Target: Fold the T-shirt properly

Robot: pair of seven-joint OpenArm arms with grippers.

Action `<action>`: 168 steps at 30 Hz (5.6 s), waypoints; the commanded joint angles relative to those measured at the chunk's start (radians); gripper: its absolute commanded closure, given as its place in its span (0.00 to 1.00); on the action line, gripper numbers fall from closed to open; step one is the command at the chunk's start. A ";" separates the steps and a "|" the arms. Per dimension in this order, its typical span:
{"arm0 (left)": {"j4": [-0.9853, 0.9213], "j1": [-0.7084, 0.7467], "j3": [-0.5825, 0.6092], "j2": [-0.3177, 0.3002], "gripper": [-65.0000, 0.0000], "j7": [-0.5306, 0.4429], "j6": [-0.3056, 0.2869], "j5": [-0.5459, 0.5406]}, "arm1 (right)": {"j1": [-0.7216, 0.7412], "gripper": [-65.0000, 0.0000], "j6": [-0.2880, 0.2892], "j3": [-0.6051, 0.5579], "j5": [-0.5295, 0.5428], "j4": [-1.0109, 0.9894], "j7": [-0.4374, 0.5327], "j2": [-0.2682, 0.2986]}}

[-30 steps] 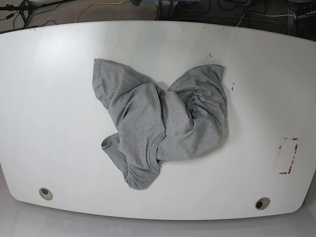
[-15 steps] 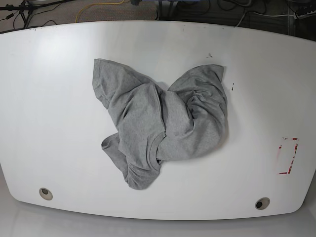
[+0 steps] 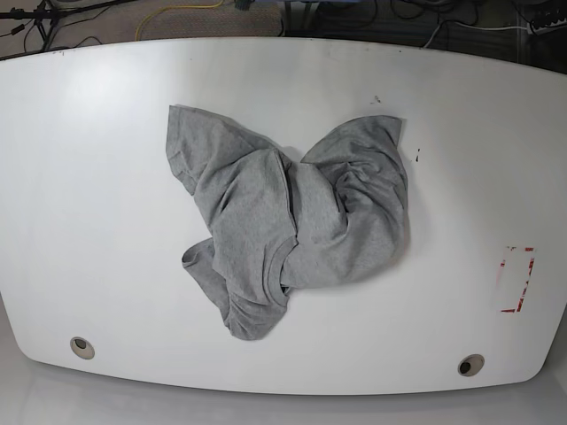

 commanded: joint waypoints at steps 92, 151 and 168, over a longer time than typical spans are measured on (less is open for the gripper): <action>0.343 -0.263 0.106 0.066 0.16 0.065 -0.005 0.004 | 0.901 0.44 0.023 0.011 0.005 0.421 -0.815 0.129; 0.348 -0.542 0.109 0.000 0.15 0.398 -0.006 -0.027 | 0.946 1.00 0.087 -0.010 -0.002 0.127 -0.735 0.078; 0.274 -0.720 0.108 -0.002 0.15 0.652 -0.005 -0.221 | 0.893 1.00 0.087 -0.010 -0.001 0.236 -0.735 0.078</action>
